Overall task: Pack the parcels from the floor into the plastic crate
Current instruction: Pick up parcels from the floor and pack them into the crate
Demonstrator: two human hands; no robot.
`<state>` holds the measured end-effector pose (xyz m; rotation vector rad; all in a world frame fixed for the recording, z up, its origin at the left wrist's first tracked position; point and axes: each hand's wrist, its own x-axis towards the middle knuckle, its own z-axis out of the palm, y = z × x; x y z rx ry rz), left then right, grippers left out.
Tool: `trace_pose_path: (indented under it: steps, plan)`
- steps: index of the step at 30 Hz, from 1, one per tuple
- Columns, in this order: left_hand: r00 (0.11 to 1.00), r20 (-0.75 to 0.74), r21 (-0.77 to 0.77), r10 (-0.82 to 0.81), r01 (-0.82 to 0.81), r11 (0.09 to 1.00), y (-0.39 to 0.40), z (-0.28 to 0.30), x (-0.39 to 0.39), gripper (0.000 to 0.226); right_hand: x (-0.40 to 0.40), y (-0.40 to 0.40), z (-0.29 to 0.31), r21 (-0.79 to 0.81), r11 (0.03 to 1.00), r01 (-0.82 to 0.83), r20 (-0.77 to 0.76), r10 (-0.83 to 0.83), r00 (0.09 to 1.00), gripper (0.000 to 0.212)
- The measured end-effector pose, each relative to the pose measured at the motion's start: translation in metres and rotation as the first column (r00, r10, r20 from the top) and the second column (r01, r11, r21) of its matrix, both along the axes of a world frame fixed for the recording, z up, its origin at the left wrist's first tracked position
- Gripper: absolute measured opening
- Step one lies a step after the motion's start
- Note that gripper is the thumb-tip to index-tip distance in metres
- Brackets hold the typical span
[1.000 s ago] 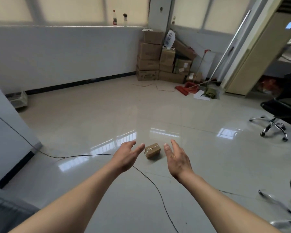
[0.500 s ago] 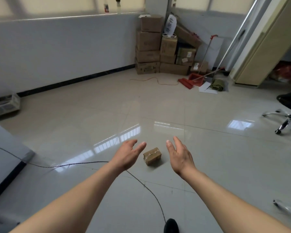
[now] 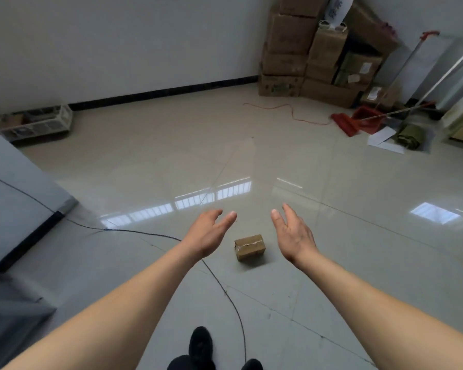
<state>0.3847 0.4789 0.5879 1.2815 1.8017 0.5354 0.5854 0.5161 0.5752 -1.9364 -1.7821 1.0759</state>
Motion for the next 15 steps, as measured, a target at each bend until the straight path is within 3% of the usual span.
trace_pose_path:
  steps: [15]
  plan:
    - [0.982,0.109,-0.216,0.152,-0.125,0.968,0.158,-0.105,-0.060,0.075,-0.057,0.170,-0.086,-0.177,0.983,-0.051,0.093,0.069,0.993,0.065]
